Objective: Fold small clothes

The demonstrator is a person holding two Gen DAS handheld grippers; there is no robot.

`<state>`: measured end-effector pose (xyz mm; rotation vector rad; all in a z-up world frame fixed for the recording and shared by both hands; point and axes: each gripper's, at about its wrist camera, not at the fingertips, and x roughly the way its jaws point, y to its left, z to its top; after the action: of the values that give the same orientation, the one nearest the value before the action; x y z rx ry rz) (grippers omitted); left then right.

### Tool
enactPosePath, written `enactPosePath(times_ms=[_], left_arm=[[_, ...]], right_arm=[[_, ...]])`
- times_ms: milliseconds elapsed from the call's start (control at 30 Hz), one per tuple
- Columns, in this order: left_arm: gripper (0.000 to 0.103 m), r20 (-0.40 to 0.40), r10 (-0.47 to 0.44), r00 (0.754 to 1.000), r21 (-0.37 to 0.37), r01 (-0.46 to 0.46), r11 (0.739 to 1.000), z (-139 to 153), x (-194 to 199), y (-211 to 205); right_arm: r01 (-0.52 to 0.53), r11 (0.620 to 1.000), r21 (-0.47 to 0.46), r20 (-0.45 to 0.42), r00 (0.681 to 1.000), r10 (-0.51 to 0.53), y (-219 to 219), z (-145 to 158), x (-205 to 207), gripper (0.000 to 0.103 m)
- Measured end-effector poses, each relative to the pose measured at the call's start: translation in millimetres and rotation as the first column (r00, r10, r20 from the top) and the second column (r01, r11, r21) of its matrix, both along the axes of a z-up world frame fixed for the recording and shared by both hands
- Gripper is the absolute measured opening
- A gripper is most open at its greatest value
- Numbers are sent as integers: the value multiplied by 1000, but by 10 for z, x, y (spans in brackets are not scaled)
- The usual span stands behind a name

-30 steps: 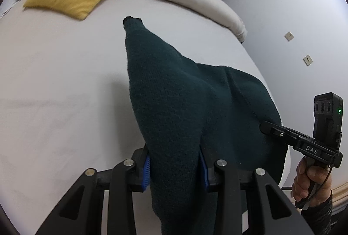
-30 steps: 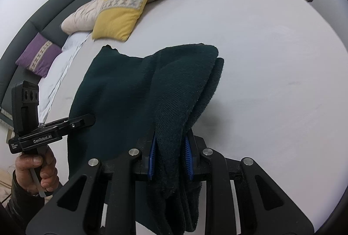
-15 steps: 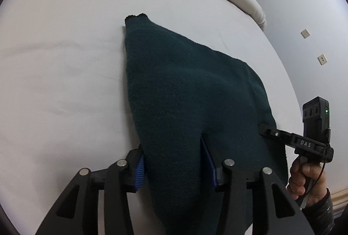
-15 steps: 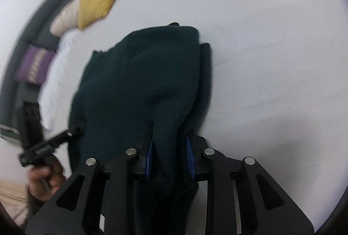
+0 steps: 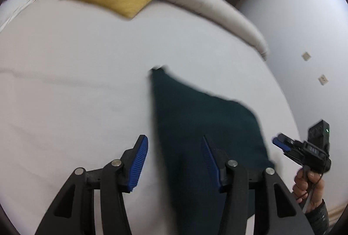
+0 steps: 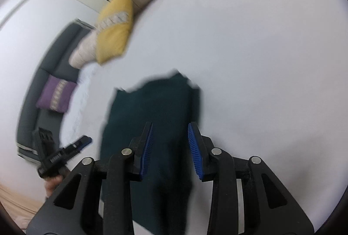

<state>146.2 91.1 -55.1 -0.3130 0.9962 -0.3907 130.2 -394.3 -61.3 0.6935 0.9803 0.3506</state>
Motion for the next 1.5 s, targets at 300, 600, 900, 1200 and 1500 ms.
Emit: enactPosePath(times_ms=[300,600,900,1200,1500], left_arm=[[53,-43,-78,996,115,83,990,-398,449,-846],[54,-39,-61,997,68,64,996,-511,525,-735],[52,30,-74,997,43,73,996,-172,-317,-578],[50,6,-103,995,70,102,992,-472,-421,-628],[48,79,-102,992,88,95,992,-418,-659,-535]], right_arm=[[-100,995,-9,-147,984,98,603,-331,807,26],[86,995,51,-88,993,-82,25,-461,717,21],[-158,980,124,3,987,159,527,-174,-139,38],[-69,979,192,-75,994,85,240,-844,-352,0],[-86,990,116,-47,995,92,252,-773,-657,0]])
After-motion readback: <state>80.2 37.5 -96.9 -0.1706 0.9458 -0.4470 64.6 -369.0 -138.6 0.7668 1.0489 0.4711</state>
